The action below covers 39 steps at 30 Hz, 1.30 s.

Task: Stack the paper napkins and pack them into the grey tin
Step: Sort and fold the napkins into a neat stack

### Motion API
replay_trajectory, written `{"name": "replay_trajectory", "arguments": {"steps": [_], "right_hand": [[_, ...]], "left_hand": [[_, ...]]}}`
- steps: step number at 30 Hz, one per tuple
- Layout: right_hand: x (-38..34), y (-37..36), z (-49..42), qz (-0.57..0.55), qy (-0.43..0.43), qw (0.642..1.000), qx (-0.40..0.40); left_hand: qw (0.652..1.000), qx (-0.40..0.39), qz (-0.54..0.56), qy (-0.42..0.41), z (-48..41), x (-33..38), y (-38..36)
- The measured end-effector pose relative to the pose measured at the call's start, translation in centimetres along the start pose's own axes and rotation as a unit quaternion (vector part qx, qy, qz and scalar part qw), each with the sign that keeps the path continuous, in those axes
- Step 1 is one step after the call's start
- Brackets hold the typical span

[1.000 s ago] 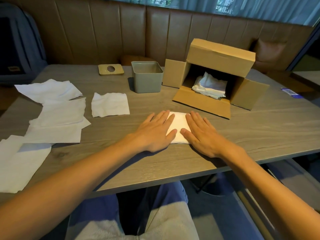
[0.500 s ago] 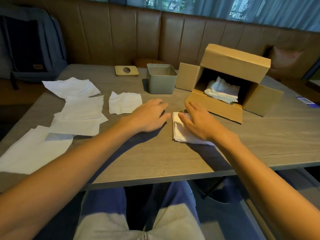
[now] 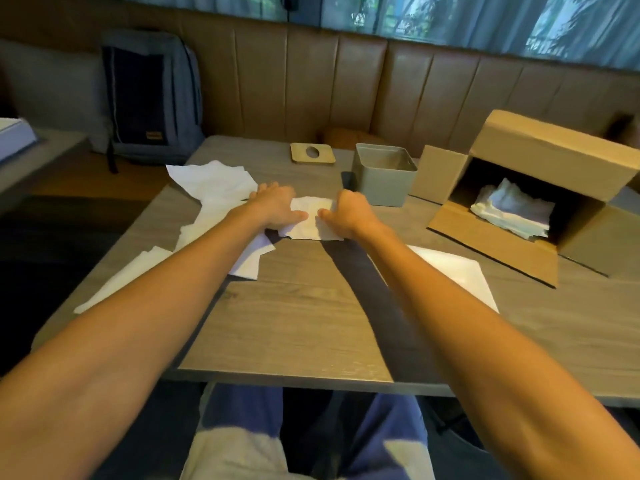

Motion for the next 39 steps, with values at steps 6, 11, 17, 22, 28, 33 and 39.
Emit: {"name": "replay_trajectory", "arguments": {"steps": [6,11,17,22,28,33,39], "right_hand": [[0.6,0.4,-1.0,-0.125,-0.013,0.992,0.031],[0.9,1.7,0.4,-0.241,0.052,0.965,0.088],[2.7,6.5,3.3,-0.296,0.042,0.937,0.178],[5.4,10.0,7.4,-0.155,0.014,0.963,0.219],[9.7,12.2,14.8,-0.116,-0.012,0.966,0.232],[13.2,10.3,17.8,-0.018,-0.045,0.968,0.246],[14.9,7.9,17.8,0.059,-0.092,0.973,0.202]], "left_hand": [[0.982,-0.026,0.185,0.019,0.0,-0.3,0.4],[0.923,-0.055,0.381,0.017,0.5,0.1,0.8],[0.866,-0.059,0.492,-0.065,2.6,3.5,3.3],[0.858,-0.063,0.491,-0.139,5.2,8.0,2.9],[0.873,-0.125,0.417,-0.221,9.7,14.3,-1.0],[0.921,-0.054,0.305,-0.237,10.5,16.3,-4.0],[0.948,-0.034,0.223,-0.224,9.8,15.9,-5.8]]}}
Point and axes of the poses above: each hand's wrist, its own z-axis away from the middle knuckle, its own y-axis out of the back of the hand, x = y × z, the point moved 4 cm from there along -z, towards the middle knuckle, and after that the axes turned 14 degrees about y, right-handed, at the moved point
